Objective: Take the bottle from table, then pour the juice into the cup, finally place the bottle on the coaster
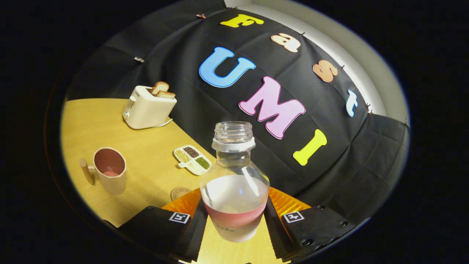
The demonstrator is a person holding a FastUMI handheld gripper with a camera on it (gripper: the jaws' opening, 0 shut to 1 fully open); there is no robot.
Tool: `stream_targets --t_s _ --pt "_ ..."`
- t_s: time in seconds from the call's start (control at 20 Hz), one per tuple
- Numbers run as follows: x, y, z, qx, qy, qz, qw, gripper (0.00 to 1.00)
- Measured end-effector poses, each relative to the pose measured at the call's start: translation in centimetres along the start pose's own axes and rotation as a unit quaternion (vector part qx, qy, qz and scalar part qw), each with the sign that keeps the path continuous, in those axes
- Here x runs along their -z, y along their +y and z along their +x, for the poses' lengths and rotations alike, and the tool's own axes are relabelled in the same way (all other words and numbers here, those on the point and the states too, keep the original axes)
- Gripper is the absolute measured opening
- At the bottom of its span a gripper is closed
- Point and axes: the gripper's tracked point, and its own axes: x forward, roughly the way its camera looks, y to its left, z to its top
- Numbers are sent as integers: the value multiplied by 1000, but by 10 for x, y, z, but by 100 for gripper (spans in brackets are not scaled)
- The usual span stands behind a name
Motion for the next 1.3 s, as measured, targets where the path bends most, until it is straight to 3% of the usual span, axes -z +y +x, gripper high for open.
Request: stream_targets --t_s 0.35,0.75,1.15,1.3 --pt "2 49 4 -36 -14 -79 996 77" --pt "15 95 26 -86 -23 -174 981 76" --pt "34 131 36 -127 -33 -263 956 76" --pt "29 141 37 -136 -54 -314 938 76"
